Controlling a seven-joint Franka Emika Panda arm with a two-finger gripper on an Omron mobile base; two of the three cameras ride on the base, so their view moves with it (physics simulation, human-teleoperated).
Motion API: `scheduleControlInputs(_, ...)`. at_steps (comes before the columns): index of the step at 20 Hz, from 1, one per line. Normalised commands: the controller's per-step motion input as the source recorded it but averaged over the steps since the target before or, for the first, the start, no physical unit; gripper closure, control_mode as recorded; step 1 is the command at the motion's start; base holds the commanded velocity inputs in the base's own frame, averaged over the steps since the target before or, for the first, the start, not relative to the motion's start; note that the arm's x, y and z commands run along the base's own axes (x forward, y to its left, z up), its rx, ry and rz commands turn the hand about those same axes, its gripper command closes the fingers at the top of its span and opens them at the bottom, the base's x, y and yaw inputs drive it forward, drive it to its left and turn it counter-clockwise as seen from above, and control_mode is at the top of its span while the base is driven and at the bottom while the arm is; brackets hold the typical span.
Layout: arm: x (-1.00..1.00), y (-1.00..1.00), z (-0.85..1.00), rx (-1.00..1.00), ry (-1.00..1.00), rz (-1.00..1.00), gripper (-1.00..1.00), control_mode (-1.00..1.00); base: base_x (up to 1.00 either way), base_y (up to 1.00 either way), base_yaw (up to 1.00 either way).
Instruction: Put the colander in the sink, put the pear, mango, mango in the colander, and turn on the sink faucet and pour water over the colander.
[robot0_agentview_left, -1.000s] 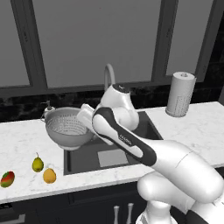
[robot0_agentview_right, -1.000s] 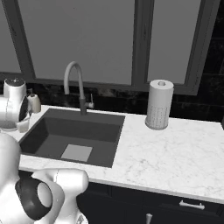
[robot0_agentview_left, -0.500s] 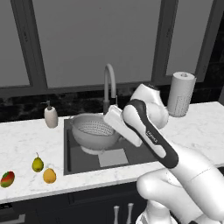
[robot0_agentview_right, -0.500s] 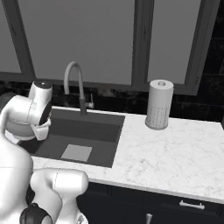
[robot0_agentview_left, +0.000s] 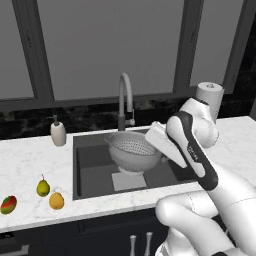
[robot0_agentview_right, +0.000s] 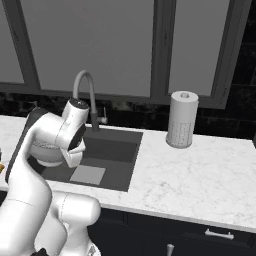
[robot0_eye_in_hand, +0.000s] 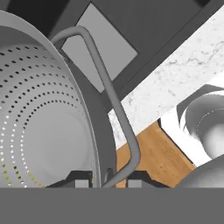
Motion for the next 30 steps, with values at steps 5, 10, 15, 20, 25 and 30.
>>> scheduleControlInputs(5, 0.29, -0.59, -0.30, 0.00, 0.00, 0.03, 1.00, -1.00, 0.00, 0.00, 0.00)
scheduleControlInputs(10, 0.60, -0.43, -0.25, 0.00, 0.00, 0.20, 1.00, -1.00, 0.00, 0.00, 0.00)
scheduleControlInputs(15, 0.75, -0.06, -0.43, 0.00, 0.01, 0.29, 1.00, -1.00, 0.00, 0.00, 0.00)
scheduleControlInputs(20, 0.71, 0.00, -0.31, 0.00, 0.11, 0.32, 1.00, -1.00, 0.00, 0.00, 0.00)
scheduleControlInputs(25, 0.72, 0.00, -0.21, 0.01, 0.00, 0.20, 1.00, -1.00, 0.00, 0.00, 0.00)
scheduleControlInputs(30, 0.44, -0.01, -0.23, 0.00, 0.00, 0.02, 1.00, -1.00, 0.00, 0.00, 0.00)
